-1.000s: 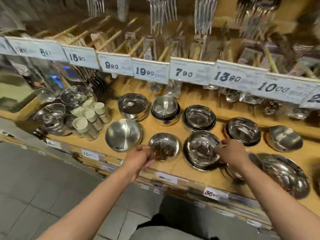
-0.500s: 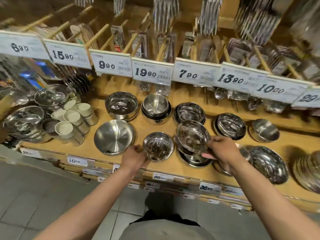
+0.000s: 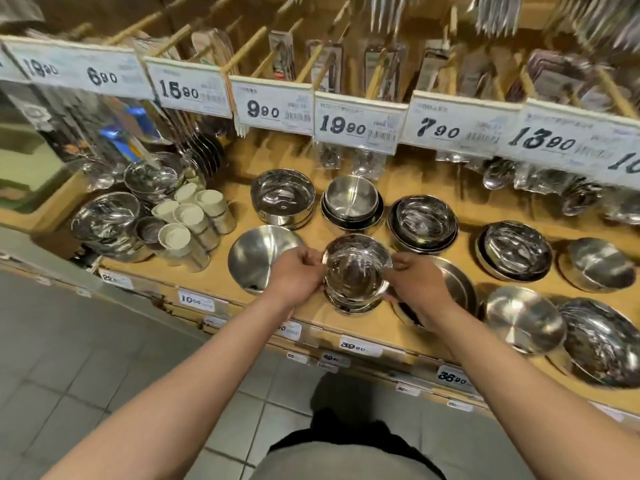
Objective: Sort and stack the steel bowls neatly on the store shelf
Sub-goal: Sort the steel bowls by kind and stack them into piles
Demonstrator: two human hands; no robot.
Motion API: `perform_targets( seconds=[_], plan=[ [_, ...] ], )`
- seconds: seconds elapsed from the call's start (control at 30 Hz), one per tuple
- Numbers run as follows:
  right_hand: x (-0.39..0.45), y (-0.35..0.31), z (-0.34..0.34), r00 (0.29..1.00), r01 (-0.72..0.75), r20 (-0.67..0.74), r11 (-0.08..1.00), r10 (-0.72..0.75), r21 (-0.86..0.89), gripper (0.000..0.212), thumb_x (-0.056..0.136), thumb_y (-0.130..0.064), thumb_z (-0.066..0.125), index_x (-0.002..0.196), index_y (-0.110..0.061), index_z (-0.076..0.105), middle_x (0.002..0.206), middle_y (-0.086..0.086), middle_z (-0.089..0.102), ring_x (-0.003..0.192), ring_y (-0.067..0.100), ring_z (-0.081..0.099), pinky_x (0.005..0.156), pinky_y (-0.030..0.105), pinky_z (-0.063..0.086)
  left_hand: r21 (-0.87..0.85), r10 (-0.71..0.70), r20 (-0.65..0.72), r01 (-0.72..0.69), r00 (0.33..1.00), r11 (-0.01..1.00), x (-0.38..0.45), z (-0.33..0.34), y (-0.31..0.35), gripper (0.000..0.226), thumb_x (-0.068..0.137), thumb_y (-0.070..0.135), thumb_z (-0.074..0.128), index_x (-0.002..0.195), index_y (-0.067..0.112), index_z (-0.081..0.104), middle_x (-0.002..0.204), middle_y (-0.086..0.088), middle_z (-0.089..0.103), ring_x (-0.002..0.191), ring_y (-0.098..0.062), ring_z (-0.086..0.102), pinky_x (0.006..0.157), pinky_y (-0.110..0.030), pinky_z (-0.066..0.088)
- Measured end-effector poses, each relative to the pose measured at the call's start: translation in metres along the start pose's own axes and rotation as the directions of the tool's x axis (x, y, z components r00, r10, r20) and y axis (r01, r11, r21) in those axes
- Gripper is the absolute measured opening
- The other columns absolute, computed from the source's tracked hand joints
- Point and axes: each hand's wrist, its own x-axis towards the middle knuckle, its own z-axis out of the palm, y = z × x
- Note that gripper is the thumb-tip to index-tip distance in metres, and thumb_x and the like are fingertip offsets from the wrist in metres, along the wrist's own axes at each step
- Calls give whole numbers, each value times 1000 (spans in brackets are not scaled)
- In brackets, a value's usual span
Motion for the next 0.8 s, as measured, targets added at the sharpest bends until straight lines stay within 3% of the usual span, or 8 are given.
perform_targets(
  seconds=[0.07, 0.13, 0.3, 0.4, 0.47, 0.63, 0.7, 0.8],
  plan=[
    [4, 5, 7, 994, 89, -47, 986, -97, -140, 14, 89, -7, 72, 101, -14, 70, 80, -2, 72, 55, 6, 68, 51, 21, 54, 55, 27, -55, -24, 998, 998, 3, 2, -8, 21, 87, 0, 69, 80, 19, 64, 77, 2, 64, 59, -6, 58, 50, -10, 45],
    [5, 8, 11, 988, 121, -65, 961, -141, -247, 12, 88, -12, 73, 100, -10, 72, 86, 5, 75, 71, 20, 72, 65, 34, 59, 95, 48, -70, -42, 996, 995, 5, 5, -16, 10, 88, 2, 70, 87, 12, 68, 79, 2, 66, 59, -1, 58, 48, -6, 42],
    [5, 15, 15, 985, 149, -36, 945, -166, -293, 18, 91, -12, 69, 106, -15, 78, 81, 1, 75, 73, 25, 72, 72, 39, 60, 112, 25, -46, -20, 999, 993, 7, 10, -28, 20, 88, 2, 70, 78, 18, 63, 77, 3, 66, 76, -17, 63, 81, -31, 56],
    [8, 18, 16, 983, 152, -49, 938, -175, -313, 23, 89, -10, 68, 108, -17, 78, 72, -7, 68, 69, 19, 68, 66, 28, 51, 105, 41, -71, -34, 997, 994, 9, 12, -28, 26, 87, 0, 69, 75, 22, 60, 72, 7, 62, 66, -8, 58, 63, -10, 49],
    [8, 19, 16, 984, 151, -46, 940, -173, -304, 23, 88, -10, 68, 108, -18, 78, 69, -12, 66, 70, 20, 69, 68, 31, 55, 104, 39, -68, -32, 997, 994, 10, 11, -29, 24, 87, 0, 69, 78, 21, 61, 73, 6, 64, 62, -6, 58, 53, -7, 47],
    [5, 19, 15, 983, 156, -47, 945, -176, -289, 21, 86, -10, 69, 90, -30, 76, 67, -20, 64, 72, 16, 70, 69, 30, 55, 67, 46, -44, -43, 998, 997, 11, 11, -32, 17, 89, 0, 66, 85, 17, 63, 81, 1, 66, 66, -9, 59, 60, -16, 53],
    [4, 19, 16, 978, 163, -75, 941, -193, -295, 34, 84, -11, 70, 71, -40, 62, 65, -22, 62, 66, 5, 63, 59, 22, 46, 57, 37, -33, -35, 999, 998, 11, 11, -33, 19, 91, 2, 65, 87, 20, 62, 85, 1, 67, 73, -14, 61, 73, -31, 59],
    [1, 18, 17, 972, 173, -100, 940, -211, -294, 36, 84, -10, 70, 70, -40, 57, 66, -21, 60, 66, 7, 59, 56, 23, 41, 23, 15, -3, -15, 1000, 1000, 12, 11, -33, 20, 94, 1, 62, 89, 21, 61, 86, 1, 67, 75, -18, 63, 78, -42, 62]
  ],
)
